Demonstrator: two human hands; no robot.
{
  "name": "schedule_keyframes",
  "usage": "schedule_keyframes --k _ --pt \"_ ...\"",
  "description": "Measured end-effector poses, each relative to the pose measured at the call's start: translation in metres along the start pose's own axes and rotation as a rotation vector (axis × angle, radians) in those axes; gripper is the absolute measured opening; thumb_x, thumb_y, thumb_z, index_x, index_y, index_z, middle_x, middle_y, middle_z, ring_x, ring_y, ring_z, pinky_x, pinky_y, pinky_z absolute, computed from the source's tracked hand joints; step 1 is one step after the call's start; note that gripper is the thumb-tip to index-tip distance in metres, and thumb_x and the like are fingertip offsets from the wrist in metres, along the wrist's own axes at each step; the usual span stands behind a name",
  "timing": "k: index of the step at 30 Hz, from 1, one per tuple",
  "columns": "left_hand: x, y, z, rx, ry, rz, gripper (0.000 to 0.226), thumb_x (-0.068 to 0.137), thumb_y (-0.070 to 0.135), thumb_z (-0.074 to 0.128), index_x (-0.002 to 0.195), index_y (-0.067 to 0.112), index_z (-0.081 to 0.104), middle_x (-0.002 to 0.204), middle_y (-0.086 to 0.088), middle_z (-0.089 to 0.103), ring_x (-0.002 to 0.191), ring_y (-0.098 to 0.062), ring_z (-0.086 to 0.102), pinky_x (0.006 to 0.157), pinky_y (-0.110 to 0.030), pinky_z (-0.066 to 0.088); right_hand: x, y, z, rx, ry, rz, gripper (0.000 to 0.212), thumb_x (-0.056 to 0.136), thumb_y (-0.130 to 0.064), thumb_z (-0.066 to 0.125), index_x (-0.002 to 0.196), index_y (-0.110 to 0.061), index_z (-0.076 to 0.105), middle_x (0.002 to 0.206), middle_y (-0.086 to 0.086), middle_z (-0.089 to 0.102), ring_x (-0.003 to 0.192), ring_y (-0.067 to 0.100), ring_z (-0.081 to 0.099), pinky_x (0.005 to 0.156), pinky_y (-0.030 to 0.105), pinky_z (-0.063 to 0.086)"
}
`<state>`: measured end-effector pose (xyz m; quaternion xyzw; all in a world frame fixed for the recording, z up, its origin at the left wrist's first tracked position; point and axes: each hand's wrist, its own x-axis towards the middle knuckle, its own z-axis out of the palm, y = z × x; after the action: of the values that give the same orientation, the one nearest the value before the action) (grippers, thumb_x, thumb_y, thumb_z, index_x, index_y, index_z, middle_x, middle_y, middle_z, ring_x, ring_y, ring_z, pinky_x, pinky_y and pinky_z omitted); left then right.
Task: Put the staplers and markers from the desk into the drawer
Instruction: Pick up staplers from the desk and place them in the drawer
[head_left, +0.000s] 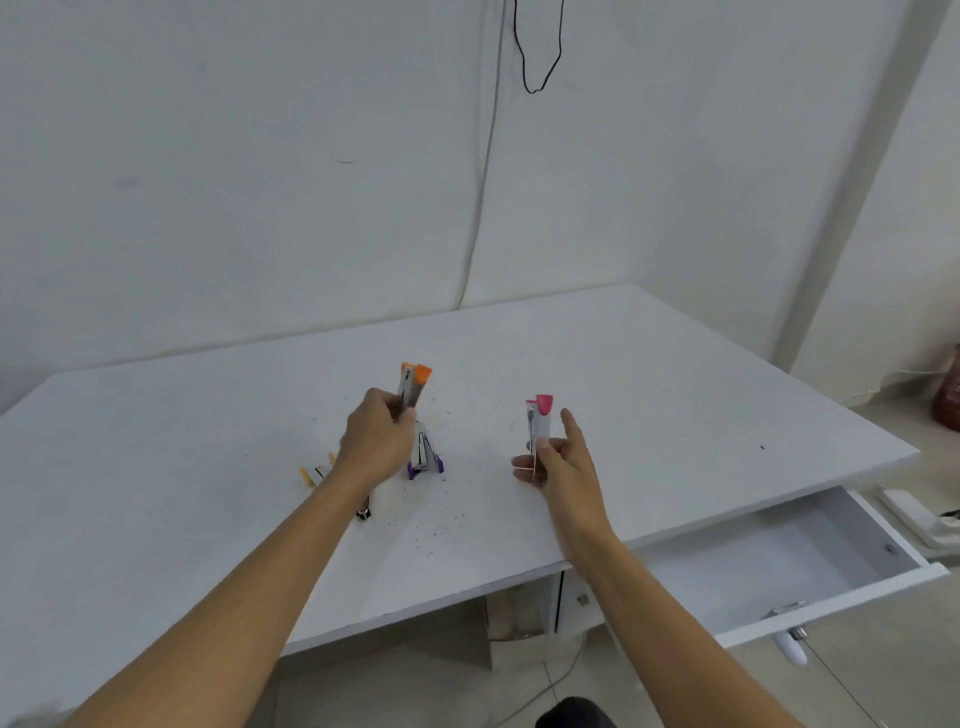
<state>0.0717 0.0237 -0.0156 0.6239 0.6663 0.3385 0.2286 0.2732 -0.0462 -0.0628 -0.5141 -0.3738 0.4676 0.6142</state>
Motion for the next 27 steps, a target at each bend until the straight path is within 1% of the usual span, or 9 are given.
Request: schedule_keyframes --k 2,5,7,10,12,14,17,22,27 --pt "-0.030 0.018 0.008 -0.169 -0.053 0.043 0.011 0.095 0.029 0.055 0.103 0.022 0.051 0.104 0.000 0.065 0.085 -0.013 0.062 0.070 -0.033 0.050 -0.014 -0.002 -0.016 0.262 -0.001 0.092 0.047 0.104 -0.010 0.043 0.150 -0.014 0.035 0.113 0.016 0.063 0.091 0.023 0.073 0.087 0.036 0.058" --pt "-0.079 0.043 0.029 -0.327 -0.233 0.067 0.002 0.097 0.025 0.053 0.096 0.025 0.052 0.096 0.005 0.071 0.082 -0.008 0.070 0.078 -0.033 0.052 -0.038 -0.002 -0.052 0.579 -0.011 0.198 0.033 0.103 -0.005 0.042 0.134 0.001 0.051 0.120 0.018 0.061 0.099 0.027 0.074 0.080 0.033 0.060" --pt "-0.111 0.059 0.046 -0.401 -0.425 0.071 0.006 0.098 0.027 0.048 0.099 0.023 0.052 0.091 0.005 0.072 0.071 -0.001 0.070 0.071 -0.026 0.050 -0.053 -0.004 -0.084 0.645 -0.024 0.222 0.032 0.102 -0.005 0.042 0.131 -0.002 0.054 0.121 0.018 0.063 0.108 0.031 0.070 0.087 0.039 0.058" --pt "-0.149 0.077 0.078 -0.330 -0.648 0.166 0.014 0.097 0.037 0.043 0.099 0.025 0.051 0.079 0.003 0.061 0.060 -0.007 0.058 0.058 -0.025 0.046 -0.067 -0.016 -0.133 0.585 0.003 0.176 0.030 0.098 -0.004 0.048 0.126 -0.004 0.058 0.111 0.017 0.070 0.111 0.033 0.068 0.093 0.045 0.052" --pt "-0.167 0.083 0.104 -0.115 -0.746 0.280 0.020 0.098 0.043 0.037 0.101 0.027 0.047 0.077 0.003 0.056 0.061 -0.010 0.051 0.055 -0.029 0.040 -0.073 -0.028 -0.165 0.296 0.036 0.147 0.030 0.095 -0.001 0.053 0.123 -0.006 0.062 0.105 0.013 0.073 0.105 0.030 0.071 0.089 0.043 0.053" --pt "-0.180 0.082 0.126 0.055 -0.785 0.349 0.024 0.101 0.041 0.033 0.109 0.023 0.046 0.083 0.000 0.056 0.064 -0.013 0.051 0.055 -0.032 0.038 -0.076 -0.037 -0.190 -0.269 0.026 0.154 0.028 0.094 -0.001 0.056 0.116 -0.014 0.067 0.099 0.009 0.073 0.093 0.022 0.073 0.084 0.040 0.056" --pt "-0.198 0.082 0.161 0.267 -0.639 0.485 0.026 0.100 0.031 0.035 0.117 0.017 0.048 0.100 -0.006 0.060 0.078 -0.022 0.058 0.065 -0.038 0.044 -0.077 -0.044 -0.222 -0.934 -0.035 0.198 0.024 0.090 -0.006 0.057 0.100 -0.024 0.070 0.084 0.004 0.070 0.074 0.017 0.066 0.066 0.030 0.050" --pt "-0.197 0.081 0.202 0.539 -0.431 0.539 0.045 0.084 0.013 0.053 0.129 0.009 0.045 0.110 -0.009 0.063 0.096 -0.027 0.061 0.087 -0.039 0.040 -0.055 -0.028 -0.228 -1.518 0.052 0.159 0.020 0.088 -0.011 0.044 0.087 -0.020 0.062 0.087 0.000 0.061 0.079 0.020 0.058 0.075 0.037 0.038" --pt "-0.179 0.087 0.226 0.721 -0.362 0.468 0.049 0.079 0.014 0.062 0.127 0.009 0.050 0.112 -0.009 0.067 0.106 -0.026 0.060 0.090 -0.034 0.038 -0.031 0.001 -0.205 -1.667 0.095 0.137 0.021 0.092 -0.015 0.043 0.071 -0.019 0.047 0.083 0.001 0.057 0.081 0.024 0.052 0.081 0.039 0.034"
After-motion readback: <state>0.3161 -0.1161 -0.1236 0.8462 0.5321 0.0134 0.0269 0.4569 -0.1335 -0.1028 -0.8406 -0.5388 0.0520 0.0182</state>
